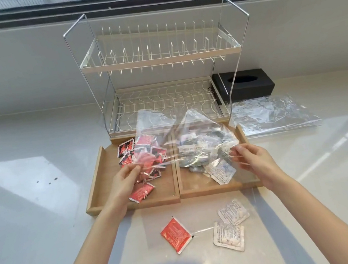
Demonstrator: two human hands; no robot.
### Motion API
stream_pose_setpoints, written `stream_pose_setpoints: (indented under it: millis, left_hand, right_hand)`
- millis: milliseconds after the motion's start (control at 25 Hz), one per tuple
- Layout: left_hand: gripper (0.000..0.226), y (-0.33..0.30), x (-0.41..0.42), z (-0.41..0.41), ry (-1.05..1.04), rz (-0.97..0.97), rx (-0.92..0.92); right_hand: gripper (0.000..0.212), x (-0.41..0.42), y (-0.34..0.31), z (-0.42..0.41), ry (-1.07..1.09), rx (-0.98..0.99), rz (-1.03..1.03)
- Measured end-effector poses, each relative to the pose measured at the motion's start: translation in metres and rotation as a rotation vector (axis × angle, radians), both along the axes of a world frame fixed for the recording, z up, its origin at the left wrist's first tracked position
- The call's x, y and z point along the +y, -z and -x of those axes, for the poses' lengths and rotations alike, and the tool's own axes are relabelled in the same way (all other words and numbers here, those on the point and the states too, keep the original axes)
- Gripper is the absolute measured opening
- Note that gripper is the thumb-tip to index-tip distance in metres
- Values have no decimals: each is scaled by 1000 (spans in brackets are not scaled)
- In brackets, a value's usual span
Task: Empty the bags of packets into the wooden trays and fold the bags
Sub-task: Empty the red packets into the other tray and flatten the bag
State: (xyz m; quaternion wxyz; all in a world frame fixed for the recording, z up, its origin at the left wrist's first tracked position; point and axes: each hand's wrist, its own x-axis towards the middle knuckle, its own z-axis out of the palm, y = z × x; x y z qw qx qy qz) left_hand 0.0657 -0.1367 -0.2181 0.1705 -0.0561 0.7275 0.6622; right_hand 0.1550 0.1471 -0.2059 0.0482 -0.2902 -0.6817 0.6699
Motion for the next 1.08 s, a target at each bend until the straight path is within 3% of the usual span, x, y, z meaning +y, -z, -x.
stream_pose_setpoints:
  millis: [160, 320, 480, 680, 840, 1080]
  left_hand:
    - [15, -12, -9, 1, -91, -119, 52]
    - [13, -20, -15, 0, -31, 35, 164]
    - [34, -31, -13, 3, 16, 162, 347]
    - [23, -46, -5, 9, 75, 358, 516]
    - [26, -61, 11, 4, 74, 401, 586]
    - [22, -85, 50, -11, 18, 383, 691]
  right_hand:
    - [14, -3, -7, 0, -33, 82, 7]
    - [11, 0, -13, 0, -31, 126, -46]
    - [9, 4, -22, 2, -22, 173, -127]
    - [34, 16, -35, 1, -45, 238, -210]
    - [19, 34, -45, -4, -103, 221, -384]
    - [23, 81, -53, -10, -136, 218, -464]
